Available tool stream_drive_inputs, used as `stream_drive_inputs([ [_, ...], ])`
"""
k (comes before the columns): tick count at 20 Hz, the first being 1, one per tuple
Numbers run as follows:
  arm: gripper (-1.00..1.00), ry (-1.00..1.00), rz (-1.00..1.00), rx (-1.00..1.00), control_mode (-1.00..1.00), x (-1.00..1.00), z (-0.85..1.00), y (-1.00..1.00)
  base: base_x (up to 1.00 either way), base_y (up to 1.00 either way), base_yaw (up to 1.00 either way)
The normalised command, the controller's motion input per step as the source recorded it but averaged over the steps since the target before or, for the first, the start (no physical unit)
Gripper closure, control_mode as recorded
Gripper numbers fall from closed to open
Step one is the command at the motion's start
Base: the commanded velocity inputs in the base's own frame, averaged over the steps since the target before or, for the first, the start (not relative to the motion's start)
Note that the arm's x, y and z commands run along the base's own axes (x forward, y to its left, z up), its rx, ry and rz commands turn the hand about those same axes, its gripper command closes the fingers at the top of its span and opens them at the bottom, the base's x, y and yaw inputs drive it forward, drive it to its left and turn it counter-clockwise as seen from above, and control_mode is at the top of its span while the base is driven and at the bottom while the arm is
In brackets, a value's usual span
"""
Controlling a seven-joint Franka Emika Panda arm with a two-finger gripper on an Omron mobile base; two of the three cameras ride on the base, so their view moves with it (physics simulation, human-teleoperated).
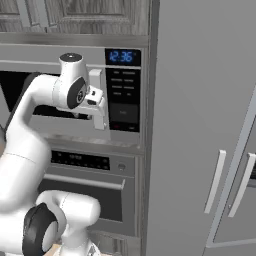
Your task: Retrieve the reheated potato from the microwave, then place the potato, cheese, and condiment on the cutting board.
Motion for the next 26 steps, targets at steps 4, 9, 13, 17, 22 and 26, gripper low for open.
stream_drive_inputs([
  [4, -1.00, -0.15, 0.01, 0.00, -1.00, -0.30, 0.00, -0.01, 0.00, 0.00, 0.00],
  [9, -1.00, -0.40, 0.00, 0.01, -1.00, -0.42, 0.00, -0.09, 0.00, 0.00, 0.00],
  [13, -1.00, -0.12, -0.03, 0.00, -1.00, -0.01, 0.00, -0.23, 0.00, 0.00, 0.00],
  [17, -1.00, 0.00, 0.00, 0.00, -1.00, 0.11, 0.04, -0.25, 0.00, 0.00, 0.00],
  [22, -1.00, 0.00, 0.00, 0.00, -1.00, 0.30, 0.00, -0.13, 0.00, 0.00, 0.00],
  [26, -1.00, 0.00, 0.00, -0.02, -1.00, 0.47, -0.01, 0.00, 0.00, 0.00, 0.00],
])
